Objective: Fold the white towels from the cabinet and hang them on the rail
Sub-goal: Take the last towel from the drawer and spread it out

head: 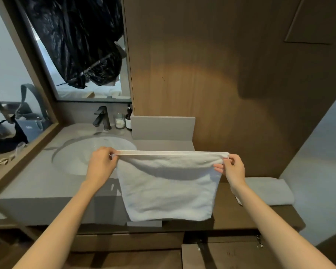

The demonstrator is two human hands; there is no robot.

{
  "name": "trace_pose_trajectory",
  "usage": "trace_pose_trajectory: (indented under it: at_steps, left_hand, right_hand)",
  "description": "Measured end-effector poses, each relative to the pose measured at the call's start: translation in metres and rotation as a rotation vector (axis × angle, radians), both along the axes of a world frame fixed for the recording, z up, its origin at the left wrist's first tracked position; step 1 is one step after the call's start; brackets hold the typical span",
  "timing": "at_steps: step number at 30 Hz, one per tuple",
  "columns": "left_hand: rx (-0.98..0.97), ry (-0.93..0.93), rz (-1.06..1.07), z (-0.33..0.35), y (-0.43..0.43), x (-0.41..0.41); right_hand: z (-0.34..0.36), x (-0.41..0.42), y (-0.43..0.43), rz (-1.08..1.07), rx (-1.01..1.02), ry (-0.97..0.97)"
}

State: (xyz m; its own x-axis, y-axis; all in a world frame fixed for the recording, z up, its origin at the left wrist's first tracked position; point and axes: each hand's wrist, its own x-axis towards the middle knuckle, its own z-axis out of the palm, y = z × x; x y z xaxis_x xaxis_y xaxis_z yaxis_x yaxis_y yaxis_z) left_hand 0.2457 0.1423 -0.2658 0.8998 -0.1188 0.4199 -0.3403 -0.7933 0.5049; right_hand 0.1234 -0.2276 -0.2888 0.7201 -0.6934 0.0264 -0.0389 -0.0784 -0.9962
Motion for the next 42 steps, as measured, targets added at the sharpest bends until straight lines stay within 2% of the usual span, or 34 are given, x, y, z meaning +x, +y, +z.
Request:
trace_pose_trajectory:
  at_steps: [12, 14, 18, 21, 30, 33, 38, 42]
  left_hand:
    - [-0.015, 0.058, -0.009, -0.013, -0.017, 0.117]
    - [-0.067, 0.081, 0.004, -0.017, -0.024, 0.13]
    - [-0.312, 0.307, 0.062, -0.029, -0.036, 0.164]
    - [-0.339, 0.362, 0.117, -0.041, -0.051, 0.187]
    - [-0.253, 0.552, 0.154, -0.085, -0.078, 0.252]
    - [-0.149, 0.533, 0.114, -0.099, -0.084, 0.267]
    - [-0.137, 0.54, 0.168, -0.125, -0.093, 0.296]
    - [-0.127, 0.52, 0.182, -0.137, -0.097, 0.319]
  right_hand:
    - [-0.002, 0.093, -0.004, -0.079, -0.021, -0.015]
    - [-0.004, 0.11, -0.006, -0.077, -0.021, -0.024]
    - [-0.025, 0.151, -0.019, -0.07, -0.036, 0.022]
    - [-0.044, 0.182, -0.03, -0.072, -0.023, 0.076]
    - [-0.102, 0.262, -0.052, -0.132, 0.019, 0.239]
    - [-0.117, 0.281, -0.058, -0.135, 0.041, 0.271]
    - [-0.138, 0.311, -0.065, -0.142, 0.006, 0.389]
    - [-0.131, 0.318, -0.062, -0.143, -0.239, 0.514]
